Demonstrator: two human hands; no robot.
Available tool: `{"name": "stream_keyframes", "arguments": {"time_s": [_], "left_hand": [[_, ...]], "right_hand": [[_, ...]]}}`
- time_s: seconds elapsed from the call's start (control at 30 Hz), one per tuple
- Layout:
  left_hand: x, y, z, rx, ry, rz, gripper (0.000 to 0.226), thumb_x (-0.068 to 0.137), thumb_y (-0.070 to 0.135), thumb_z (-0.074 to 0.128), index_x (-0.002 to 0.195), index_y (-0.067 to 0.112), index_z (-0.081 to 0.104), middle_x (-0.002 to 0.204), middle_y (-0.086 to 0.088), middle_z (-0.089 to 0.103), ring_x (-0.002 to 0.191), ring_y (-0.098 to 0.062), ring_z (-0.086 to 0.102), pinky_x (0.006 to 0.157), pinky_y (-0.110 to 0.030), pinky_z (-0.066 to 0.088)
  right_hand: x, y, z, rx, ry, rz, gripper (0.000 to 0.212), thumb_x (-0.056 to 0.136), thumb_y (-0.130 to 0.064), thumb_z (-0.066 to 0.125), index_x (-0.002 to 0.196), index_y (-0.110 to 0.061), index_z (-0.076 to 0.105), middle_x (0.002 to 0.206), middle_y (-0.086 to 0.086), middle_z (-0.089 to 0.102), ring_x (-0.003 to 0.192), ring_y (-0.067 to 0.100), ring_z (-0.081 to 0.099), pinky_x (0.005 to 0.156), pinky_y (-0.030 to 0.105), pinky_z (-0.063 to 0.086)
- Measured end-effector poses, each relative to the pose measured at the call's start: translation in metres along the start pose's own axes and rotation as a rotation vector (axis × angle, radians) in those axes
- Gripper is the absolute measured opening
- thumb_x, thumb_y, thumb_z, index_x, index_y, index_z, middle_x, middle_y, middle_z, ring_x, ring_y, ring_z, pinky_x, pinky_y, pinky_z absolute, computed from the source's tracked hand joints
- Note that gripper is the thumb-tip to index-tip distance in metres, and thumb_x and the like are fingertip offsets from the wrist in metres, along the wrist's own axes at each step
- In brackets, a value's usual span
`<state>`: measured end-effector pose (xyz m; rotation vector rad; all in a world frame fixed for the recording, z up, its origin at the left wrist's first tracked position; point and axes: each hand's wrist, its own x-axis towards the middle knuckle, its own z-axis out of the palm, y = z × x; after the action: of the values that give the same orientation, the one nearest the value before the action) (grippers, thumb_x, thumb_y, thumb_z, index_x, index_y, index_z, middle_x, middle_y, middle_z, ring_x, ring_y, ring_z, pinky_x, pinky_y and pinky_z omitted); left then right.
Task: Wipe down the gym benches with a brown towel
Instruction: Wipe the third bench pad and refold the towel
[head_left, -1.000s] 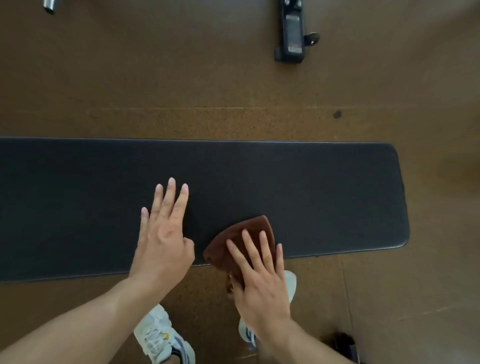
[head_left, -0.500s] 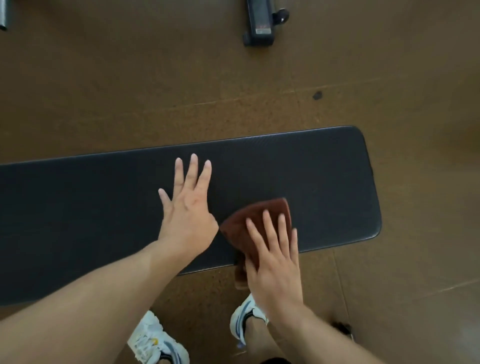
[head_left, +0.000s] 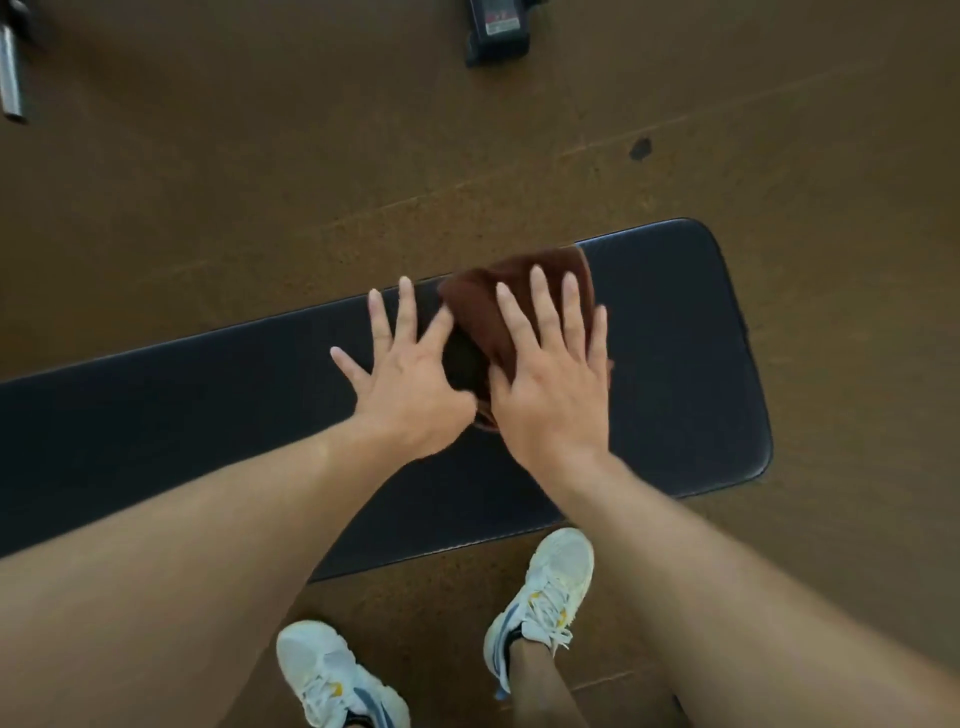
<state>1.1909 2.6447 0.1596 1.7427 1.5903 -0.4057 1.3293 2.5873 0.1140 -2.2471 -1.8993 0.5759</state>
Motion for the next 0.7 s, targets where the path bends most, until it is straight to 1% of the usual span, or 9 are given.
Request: {"name": "stream_keyframes", "arguments": {"time_s": [0.07,0.17,0.23,0.33,0.47,0.53,0.6,0.67,0.7], "left_hand": [[-0.008,0.008,0.014,0.206,-0.182,0.115,0.137,0.073,0.052,0.084,0.152,0.050,-0.027,0.149,-0.001,-0.058,0.137,-0.036,-0.053,0.111,-0.076,-0.018],[-0.022,0.013,0.033,0.370,-0.291,0.206,0.156,0.065,0.054,0.090,0.138,0.051,-0.047,0.138,-0.004,-0.068,0.127,-0.038,-0.062,0.109,-0.076,-0.023],[-0.020,0.013,0.035,0.358,-0.310,0.171,0.160,0.065,0.050,0.092,0.132,0.050,-0.053,0.136,-0.002,-0.069,0.125,-0.036,-0.064,0.107,-0.074,-0.026],[-0.017,0.017,0.031,0.362,-0.346,0.118,0.162,0.064,0.047,0.093,0.133,0.048,-0.054,0.135,0.000,-0.070,0.125,-0.033,-0.065,0.107,-0.072,-0.028],[-0.018,0.024,0.031,0.386,-0.391,0.074,0.161,0.067,0.047,0.092,0.132,0.047,-0.055,0.134,0.001,-0.070,0.122,-0.032,-0.066,0.106,-0.071,-0.030],[-0.018,0.027,0.028,0.393,-0.404,0.061,0.161,0.066,0.047,0.092,0.132,0.047,-0.055,0.134,0.001,-0.070,0.123,-0.033,-0.065,0.107,-0.071,-0.029],[-0.017,0.028,0.025,0.380,-0.418,0.053,0.161,0.067,0.047,0.092,0.131,0.048,-0.055,0.134,0.001,-0.070,0.123,-0.033,-0.066,0.107,-0.072,-0.029],[-0.018,0.029,0.025,0.378,-0.430,0.040,0.160,0.068,0.047,0.091,0.130,0.049,-0.056,0.134,0.001,-0.070,0.122,-0.032,-0.067,0.107,-0.072,-0.029],[-0.018,0.029,0.025,0.383,-0.434,0.034,0.160,0.068,0.047,0.091,0.130,0.048,-0.056,0.134,0.001,-0.070,0.121,-0.032,-0.067,0.107,-0.071,-0.030]], "right_hand": [[-0.058,0.026,-0.003,-0.005,-0.013,0.115,0.071,0.102,-0.045,0.036,0.168,-0.031,0.015,0.177,0.001,0.003,0.162,0.026,-0.011,0.130,0.059,0.004],[-0.094,0.048,-0.007,-0.024,-0.073,0.182,0.073,0.100,-0.049,0.036,0.168,-0.031,0.016,0.177,0.002,0.004,0.163,0.027,-0.009,0.128,0.063,0.012],[-0.067,0.054,-0.009,-0.025,-0.082,0.147,0.075,0.098,-0.052,0.035,0.167,-0.033,0.016,0.177,0.001,0.001,0.162,0.028,-0.012,0.129,0.061,0.006],[0.008,0.058,-0.020,-0.027,-0.042,0.091,0.072,0.099,-0.055,0.031,0.167,-0.036,0.015,0.177,0.002,-0.001,0.161,0.028,-0.016,0.130,0.057,-0.005],[0.077,0.067,-0.037,-0.068,-0.032,0.053,0.067,0.104,-0.049,0.040,0.166,-0.032,0.021,0.176,0.003,0.009,0.162,0.028,-0.009,0.130,0.055,-0.006],[0.055,0.074,-0.038,-0.054,0.013,0.095,0.069,0.102,-0.045,0.040,0.167,-0.030,0.020,0.176,0.001,0.009,0.163,0.025,-0.007,0.130,0.055,-0.003],[-0.007,0.086,-0.033,-0.014,0.086,0.271,0.072,0.099,-0.042,0.038,0.167,-0.028,0.019,0.177,0.000,0.008,0.163,0.025,-0.005,0.130,0.057,0.004],[-0.081,0.096,-0.026,0.004,0.078,0.395,0.074,0.098,-0.042,0.038,0.167,-0.025,0.020,0.177,0.001,0.006,0.163,0.027,-0.003,0.127,0.063,0.015],[-0.105,0.100,-0.023,-0.009,0.049,0.394,0.074,0.097,-0.043,0.038,0.167,-0.025,0.020,0.176,0.001,0.006,0.163,0.029,-0.002,0.126,0.064,0.018]]}}
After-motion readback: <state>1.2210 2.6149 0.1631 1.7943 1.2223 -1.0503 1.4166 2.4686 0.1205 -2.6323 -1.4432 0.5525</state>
